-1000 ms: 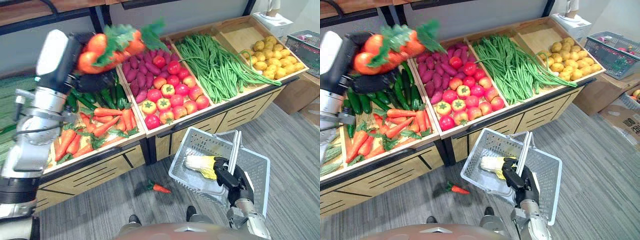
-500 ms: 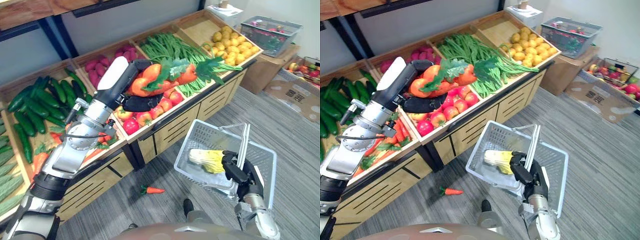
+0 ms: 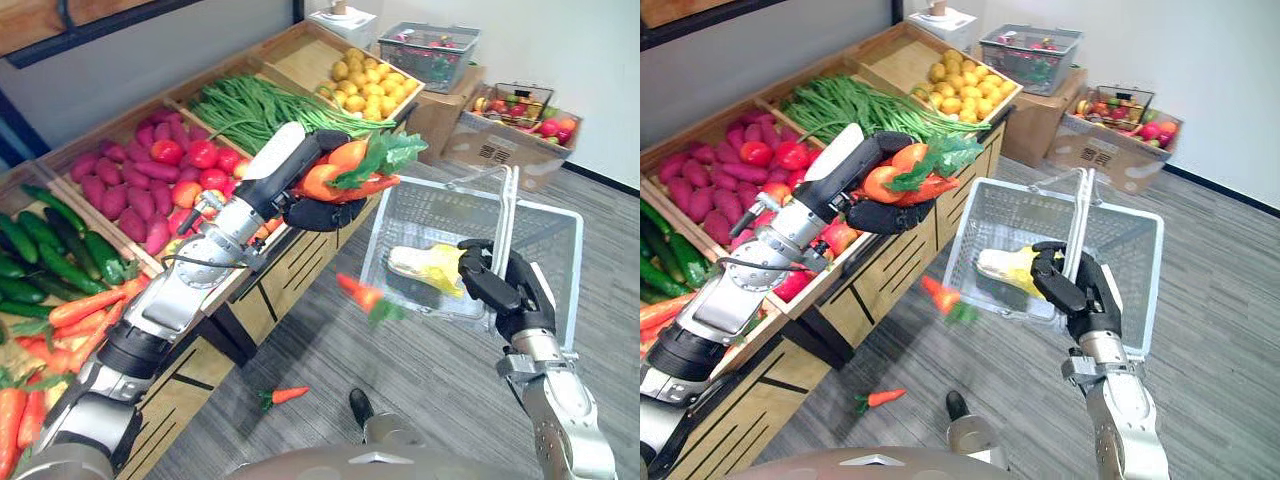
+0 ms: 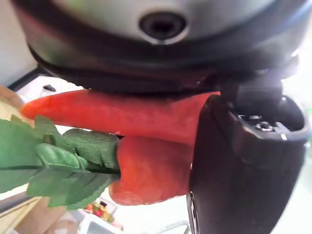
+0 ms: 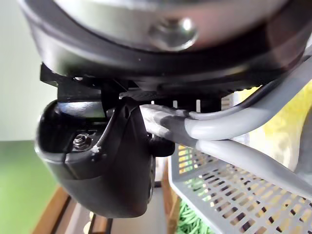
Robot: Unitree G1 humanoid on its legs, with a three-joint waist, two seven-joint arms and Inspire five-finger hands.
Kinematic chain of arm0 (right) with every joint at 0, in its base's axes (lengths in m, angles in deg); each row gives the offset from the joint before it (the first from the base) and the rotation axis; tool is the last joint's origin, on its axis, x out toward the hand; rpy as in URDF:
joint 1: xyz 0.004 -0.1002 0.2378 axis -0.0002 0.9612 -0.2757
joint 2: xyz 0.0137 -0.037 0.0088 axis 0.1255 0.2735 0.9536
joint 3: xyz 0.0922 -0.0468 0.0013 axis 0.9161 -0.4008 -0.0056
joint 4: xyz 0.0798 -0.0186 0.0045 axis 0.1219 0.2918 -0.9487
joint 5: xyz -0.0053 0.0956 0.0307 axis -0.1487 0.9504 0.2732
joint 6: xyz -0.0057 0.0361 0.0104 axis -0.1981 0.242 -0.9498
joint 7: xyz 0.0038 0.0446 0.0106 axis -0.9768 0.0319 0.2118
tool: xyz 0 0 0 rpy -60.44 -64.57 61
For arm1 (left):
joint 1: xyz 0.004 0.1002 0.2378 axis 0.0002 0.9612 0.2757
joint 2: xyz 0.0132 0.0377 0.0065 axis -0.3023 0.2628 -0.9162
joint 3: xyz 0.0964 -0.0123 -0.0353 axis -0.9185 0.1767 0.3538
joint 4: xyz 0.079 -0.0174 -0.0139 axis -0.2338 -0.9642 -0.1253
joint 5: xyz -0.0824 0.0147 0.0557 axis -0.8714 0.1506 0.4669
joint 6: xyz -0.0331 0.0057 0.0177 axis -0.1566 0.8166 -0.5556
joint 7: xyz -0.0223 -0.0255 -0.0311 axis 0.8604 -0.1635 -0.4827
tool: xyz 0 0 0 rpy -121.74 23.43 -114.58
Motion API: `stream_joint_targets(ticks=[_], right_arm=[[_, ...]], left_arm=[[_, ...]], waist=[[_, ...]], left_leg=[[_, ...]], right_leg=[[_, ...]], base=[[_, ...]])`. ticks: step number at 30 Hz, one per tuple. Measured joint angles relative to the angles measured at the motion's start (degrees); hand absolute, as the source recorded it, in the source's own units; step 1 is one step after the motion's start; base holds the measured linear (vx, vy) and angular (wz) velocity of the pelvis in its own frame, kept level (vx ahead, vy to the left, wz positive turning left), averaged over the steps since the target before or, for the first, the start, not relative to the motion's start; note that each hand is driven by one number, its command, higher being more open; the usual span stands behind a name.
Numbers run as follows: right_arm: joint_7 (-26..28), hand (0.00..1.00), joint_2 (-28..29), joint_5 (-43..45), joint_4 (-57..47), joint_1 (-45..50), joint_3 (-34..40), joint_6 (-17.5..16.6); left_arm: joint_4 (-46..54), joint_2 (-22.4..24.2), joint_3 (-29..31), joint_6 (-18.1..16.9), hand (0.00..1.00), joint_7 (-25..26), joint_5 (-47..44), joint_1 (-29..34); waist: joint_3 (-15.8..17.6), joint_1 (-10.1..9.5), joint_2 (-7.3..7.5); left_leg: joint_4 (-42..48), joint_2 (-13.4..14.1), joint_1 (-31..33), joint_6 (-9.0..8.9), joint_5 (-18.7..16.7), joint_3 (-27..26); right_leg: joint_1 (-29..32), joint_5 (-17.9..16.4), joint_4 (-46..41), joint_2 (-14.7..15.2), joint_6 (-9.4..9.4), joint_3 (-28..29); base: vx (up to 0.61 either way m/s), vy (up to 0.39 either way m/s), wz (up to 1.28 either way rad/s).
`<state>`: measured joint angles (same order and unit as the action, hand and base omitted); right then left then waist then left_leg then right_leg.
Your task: Pick vegetable in the basket
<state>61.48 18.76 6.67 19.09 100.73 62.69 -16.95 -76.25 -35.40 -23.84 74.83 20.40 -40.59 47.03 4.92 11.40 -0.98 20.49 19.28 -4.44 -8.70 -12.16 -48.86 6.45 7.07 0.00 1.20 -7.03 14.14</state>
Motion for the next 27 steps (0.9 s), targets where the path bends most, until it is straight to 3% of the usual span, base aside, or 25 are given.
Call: stream_joint_targets(ticks=[8,27], right_arm=[[2.3,0.00,-3.4,2.0,0.0,-2.2,-4.8,0.0],[4.4,0.00,-5.1,2.5,-3.5,-5.0,-11.4,0.0]], left_arm=[[-1.7,2.8,-3.4,-0.2,0.00,0.0,0.0,-3.5],[-4.7,5.4,-6.2,-0.9,0.00,-0.3,0.1,-6.4]], waist=[[0.2,0.11,-1.79],[0.9,-0.12,-3.75]], left_leg=[[6.5,3.4,1.3,-0.05,-3.8,-1.8],[11.5,5.4,2.9,0.17,-6.6,-4.3]], right_leg=[[0.6,1.2,1.3,-1.0,-0.78,2.7],[2.4,3.4,3.1,-1.7,-1.09,5.9]], base=[[-0.05,0.037,-0.18],[0.00,0.048,-0.09]])
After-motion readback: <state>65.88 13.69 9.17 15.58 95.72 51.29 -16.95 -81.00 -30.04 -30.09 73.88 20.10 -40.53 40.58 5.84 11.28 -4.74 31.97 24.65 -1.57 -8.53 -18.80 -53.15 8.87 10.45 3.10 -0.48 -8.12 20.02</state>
